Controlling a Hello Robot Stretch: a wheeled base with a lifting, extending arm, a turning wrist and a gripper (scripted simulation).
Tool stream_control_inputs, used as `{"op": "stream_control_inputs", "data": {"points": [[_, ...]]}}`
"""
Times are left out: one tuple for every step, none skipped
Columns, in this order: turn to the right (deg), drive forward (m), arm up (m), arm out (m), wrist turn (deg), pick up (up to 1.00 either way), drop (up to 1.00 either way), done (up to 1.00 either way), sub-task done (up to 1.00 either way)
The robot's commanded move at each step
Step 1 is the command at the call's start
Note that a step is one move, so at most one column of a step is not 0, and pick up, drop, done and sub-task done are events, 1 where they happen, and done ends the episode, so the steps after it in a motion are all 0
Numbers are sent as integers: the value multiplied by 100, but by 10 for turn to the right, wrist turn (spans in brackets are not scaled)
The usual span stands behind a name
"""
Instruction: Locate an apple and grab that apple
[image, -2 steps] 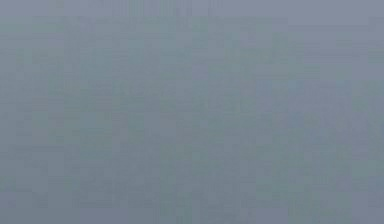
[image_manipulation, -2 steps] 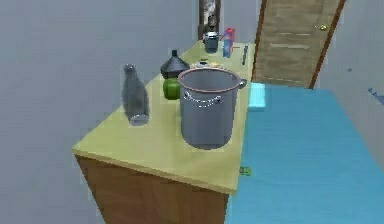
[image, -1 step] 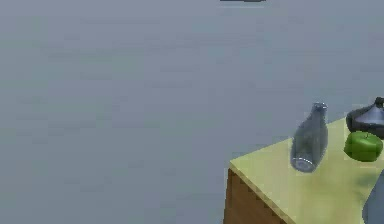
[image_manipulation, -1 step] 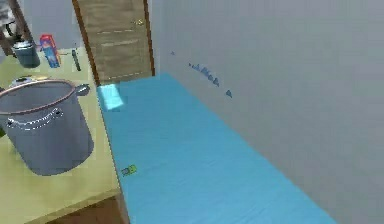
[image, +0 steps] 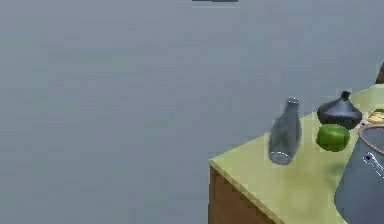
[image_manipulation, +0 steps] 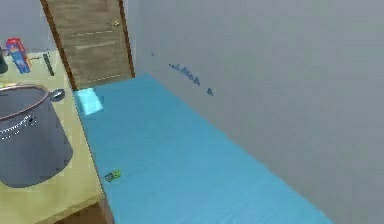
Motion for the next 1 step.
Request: {"op": "stream_control_inputs", "data": {"points": [[0, 30, 0, 0, 0, 0, 0, 0, 0]]}}
